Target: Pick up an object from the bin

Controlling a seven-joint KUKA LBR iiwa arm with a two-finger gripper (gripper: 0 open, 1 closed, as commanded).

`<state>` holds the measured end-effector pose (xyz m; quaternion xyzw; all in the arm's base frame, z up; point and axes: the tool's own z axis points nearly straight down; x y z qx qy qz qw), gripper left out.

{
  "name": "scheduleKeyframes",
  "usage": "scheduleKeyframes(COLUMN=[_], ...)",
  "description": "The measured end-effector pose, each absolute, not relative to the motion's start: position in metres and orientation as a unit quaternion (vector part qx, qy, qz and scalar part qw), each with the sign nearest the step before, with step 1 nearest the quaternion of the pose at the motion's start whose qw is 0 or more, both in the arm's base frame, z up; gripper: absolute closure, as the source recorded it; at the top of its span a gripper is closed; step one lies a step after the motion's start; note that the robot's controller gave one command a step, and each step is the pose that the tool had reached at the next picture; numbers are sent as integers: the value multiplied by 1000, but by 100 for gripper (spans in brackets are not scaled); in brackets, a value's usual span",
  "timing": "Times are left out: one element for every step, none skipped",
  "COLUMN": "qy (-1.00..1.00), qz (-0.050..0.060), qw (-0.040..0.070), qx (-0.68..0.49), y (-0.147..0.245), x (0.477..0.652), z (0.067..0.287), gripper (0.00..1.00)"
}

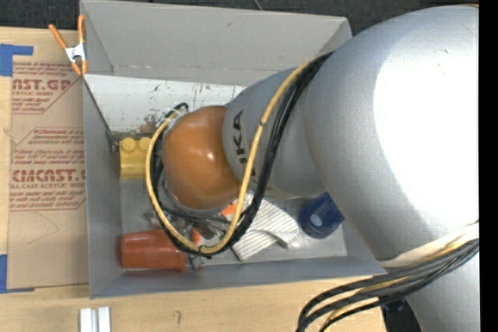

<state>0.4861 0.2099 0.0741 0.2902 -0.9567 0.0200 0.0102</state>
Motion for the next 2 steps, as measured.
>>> scheduleKeyframes(qy=[-957, -958], qz=[18, 8], qw=[10, 6], qx=[290, 287], y=[209, 212], x=[485, 483], z=[78, 96], gripper=[100, 100])
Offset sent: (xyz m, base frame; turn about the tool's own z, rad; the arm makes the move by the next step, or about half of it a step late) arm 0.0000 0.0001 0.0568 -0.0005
